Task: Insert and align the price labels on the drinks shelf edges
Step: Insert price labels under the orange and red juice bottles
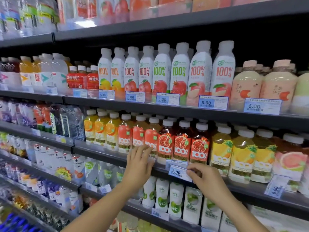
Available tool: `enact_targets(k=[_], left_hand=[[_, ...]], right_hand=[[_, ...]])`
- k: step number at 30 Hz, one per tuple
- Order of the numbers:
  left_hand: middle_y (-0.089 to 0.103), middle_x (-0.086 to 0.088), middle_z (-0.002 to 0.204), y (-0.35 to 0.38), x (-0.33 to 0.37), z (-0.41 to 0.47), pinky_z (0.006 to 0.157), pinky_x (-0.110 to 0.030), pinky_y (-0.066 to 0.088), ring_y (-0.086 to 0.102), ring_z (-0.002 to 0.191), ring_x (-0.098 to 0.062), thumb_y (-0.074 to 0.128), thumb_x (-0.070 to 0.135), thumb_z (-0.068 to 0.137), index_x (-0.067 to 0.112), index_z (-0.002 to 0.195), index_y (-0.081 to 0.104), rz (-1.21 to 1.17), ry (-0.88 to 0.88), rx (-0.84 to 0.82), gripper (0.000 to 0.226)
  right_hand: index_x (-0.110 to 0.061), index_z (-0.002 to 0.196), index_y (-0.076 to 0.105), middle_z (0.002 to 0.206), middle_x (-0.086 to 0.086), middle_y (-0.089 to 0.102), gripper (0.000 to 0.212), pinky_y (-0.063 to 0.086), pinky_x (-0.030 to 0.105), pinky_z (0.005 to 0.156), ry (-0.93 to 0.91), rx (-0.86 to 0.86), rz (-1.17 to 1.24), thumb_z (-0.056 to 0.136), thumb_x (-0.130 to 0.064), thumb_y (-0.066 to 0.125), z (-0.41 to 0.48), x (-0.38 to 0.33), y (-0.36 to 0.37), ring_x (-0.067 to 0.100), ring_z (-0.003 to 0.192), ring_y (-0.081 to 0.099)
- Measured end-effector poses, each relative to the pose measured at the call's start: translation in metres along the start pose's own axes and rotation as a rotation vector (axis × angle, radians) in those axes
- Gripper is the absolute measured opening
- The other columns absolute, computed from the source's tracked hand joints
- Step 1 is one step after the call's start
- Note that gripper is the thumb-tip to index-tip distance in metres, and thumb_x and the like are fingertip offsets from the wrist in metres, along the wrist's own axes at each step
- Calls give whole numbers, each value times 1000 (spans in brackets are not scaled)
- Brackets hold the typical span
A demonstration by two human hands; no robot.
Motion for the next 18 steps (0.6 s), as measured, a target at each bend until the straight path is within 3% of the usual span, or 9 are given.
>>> enact_targets(k=[4,8,13,16,18], left_hand=[[55,11,125,-5,-31,13,110,-36,22,41,125,-16,58,32,96,27,120,61,48,53,-78,25],[64,10,110,-13,-40,19,101,-36,33,53,108,-17,65,17,90,24,99,68,39,246,-42,12],[64,1,101,-32,-69,18,87,-36,43,56,95,-20,46,19,99,14,99,65,-140,310,126,19],[63,-3,112,-22,-90,-2,90,-36,44,57,102,-23,56,16,98,9,102,64,-105,469,114,11],[62,-7,126,-8,-102,-17,99,-39,41,55,117,-27,67,12,90,8,100,64,-56,540,46,11]], right_hand=[[-36,87,67,78,-20,66,17,43,7,68,-11,18,-15,90,-20,67,8,-11,17,-7,80,58],[-35,91,66,74,-22,63,14,42,7,65,14,73,-38,91,-21,65,23,-27,36,-6,76,59],[-25,91,69,68,-12,67,10,47,13,61,94,266,20,92,-17,63,39,-42,56,2,66,63],[-23,93,67,67,-7,68,8,49,19,64,128,362,63,94,-17,61,46,-50,75,3,67,64],[-27,90,64,69,-7,68,12,51,21,64,166,395,90,94,-17,60,49,-56,87,4,64,64]])
Point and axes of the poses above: each hand's wrist, its own z-axis towards the middle knuckle, its own y-axis out of the palm, x = y × z, the point moved 7 cm from there along z, towards the middle knuckle
